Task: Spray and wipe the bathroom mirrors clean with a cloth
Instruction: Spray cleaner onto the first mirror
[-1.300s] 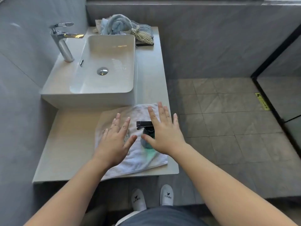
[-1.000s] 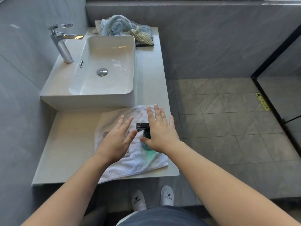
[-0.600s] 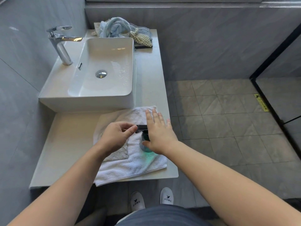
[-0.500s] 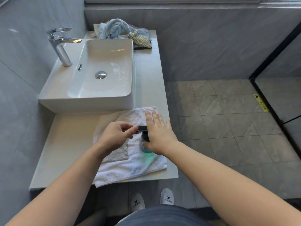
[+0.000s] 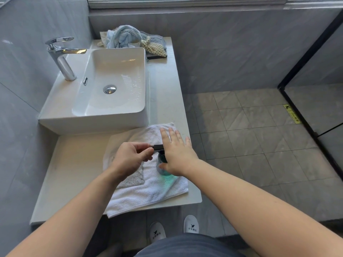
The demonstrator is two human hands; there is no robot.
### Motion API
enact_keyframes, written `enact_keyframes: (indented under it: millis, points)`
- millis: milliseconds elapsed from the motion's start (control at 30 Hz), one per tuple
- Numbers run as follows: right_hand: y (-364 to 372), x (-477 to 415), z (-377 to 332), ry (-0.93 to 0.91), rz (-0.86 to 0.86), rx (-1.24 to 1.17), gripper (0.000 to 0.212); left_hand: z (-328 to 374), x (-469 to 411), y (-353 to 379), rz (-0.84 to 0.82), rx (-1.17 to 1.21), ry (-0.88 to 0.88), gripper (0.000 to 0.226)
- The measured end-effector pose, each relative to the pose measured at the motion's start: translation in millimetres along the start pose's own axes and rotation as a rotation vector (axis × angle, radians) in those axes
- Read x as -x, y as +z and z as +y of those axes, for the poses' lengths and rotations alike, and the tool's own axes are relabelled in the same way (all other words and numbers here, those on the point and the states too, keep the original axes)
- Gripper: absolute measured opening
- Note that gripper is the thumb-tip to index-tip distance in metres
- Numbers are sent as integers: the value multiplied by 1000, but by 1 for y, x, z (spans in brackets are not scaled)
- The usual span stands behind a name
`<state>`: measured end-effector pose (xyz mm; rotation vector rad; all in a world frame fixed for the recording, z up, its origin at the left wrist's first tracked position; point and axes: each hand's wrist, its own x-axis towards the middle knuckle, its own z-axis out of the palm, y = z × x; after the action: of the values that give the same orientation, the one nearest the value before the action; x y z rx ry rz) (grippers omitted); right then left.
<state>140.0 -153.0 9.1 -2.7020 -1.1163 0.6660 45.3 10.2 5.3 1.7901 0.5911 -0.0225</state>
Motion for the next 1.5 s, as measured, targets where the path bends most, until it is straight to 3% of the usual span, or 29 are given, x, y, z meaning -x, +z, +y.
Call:
enact_keyframes:
  millis: [267,400,800,1200,1500]
  points:
    - [0,-2,-1,3,-4,-7,120,-6,3,3,84,-121,181,26]
    - [1,-1,-1,5,-3,-12,121,-14,4,7,162,-304,350,12]
    - [2,-3,0,5,-6,-14,122,-25,6,12,341,-486,642,20]
    - [1,-3,1,2,-18,-27,122,-12,0,-2,168,-402,638,31]
    - [3,-2,3,-29,1,-52,115,-12,3,-1,211,-548,668,22]
